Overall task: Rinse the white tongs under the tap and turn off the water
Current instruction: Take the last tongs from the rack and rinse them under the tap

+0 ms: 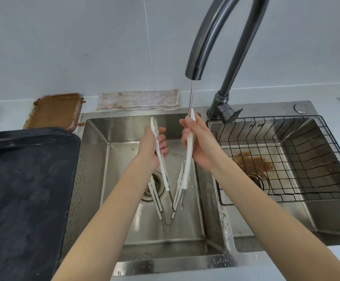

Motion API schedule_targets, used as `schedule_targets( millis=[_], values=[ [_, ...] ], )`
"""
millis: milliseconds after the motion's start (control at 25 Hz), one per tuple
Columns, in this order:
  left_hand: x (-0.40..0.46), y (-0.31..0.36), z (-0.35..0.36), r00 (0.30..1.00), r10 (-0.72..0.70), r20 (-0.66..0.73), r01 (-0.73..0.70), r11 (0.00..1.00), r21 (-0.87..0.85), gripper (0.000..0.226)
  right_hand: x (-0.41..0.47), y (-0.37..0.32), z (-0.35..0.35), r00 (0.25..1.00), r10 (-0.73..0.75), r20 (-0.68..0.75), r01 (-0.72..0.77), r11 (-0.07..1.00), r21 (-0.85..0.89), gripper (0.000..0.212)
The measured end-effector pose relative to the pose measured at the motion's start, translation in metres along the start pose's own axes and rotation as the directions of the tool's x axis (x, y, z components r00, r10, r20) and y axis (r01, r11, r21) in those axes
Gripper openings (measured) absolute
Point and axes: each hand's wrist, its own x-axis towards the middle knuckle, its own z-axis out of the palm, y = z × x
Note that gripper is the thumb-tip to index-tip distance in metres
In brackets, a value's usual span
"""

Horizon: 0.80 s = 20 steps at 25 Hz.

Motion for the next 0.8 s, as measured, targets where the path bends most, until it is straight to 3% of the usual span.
schedule_targets(
  millis=[80, 200, 440, 520, 640, 720, 800],
  values=[
    [0.002, -0.004, -0.007, 0.998, -0.062, 0.003, 0.062, 0.993, -0.099, 0.03, 0.0, -0.005, 0.012, 1.0, 0.028, 0.013, -0.027, 1.0, -0.008, 0.008],
    [0.004, -0.01, -0.011, 0.993, -0.12, 0.01, 0.12, 0.974, -0.193, 0.033, 0.006, -0.008, 0.024, 0.994, 0.11, 0.014, -0.109, 0.993, -0.041, 0.029],
    [0.01, -0.012, -0.022, 0.97, -0.219, 0.105, 0.241, 0.916, -0.321, 0.036, 0.008, -0.011, 0.024, 0.978, 0.131, 0.163, -0.159, 0.972, 0.171, 0.036],
    [0.01, -0.014, -0.021, 0.967, -0.22, 0.128, 0.252, 0.899, -0.359, 0.037, 0.007, -0.012, 0.025, 0.97, 0.137, 0.201, -0.168, 0.975, 0.145, 0.038],
    [0.009, -0.014, -0.014, 0.985, -0.155, 0.079, 0.172, 0.939, -0.298, 0.039, 0.005, -0.01, 0.022, 0.995, 0.081, 0.058, -0.071, 0.984, -0.161, 0.02],
    [0.007, -0.015, -0.006, 0.998, -0.067, 0.017, 0.068, 0.992, -0.11, 0.044, 0.0, -0.008, 0.01, 0.993, -0.04, -0.107, -0.002, 0.93, -0.367, 0.015],
    [0.002, -0.019, 0.007, 1.0, -0.02, 0.006, 0.02, 0.997, 0.073, 0.047, -0.007, -0.009, -0.005, 0.958, -0.148, -0.248, 0.034, 0.91, -0.412, 0.016]
  ],
)
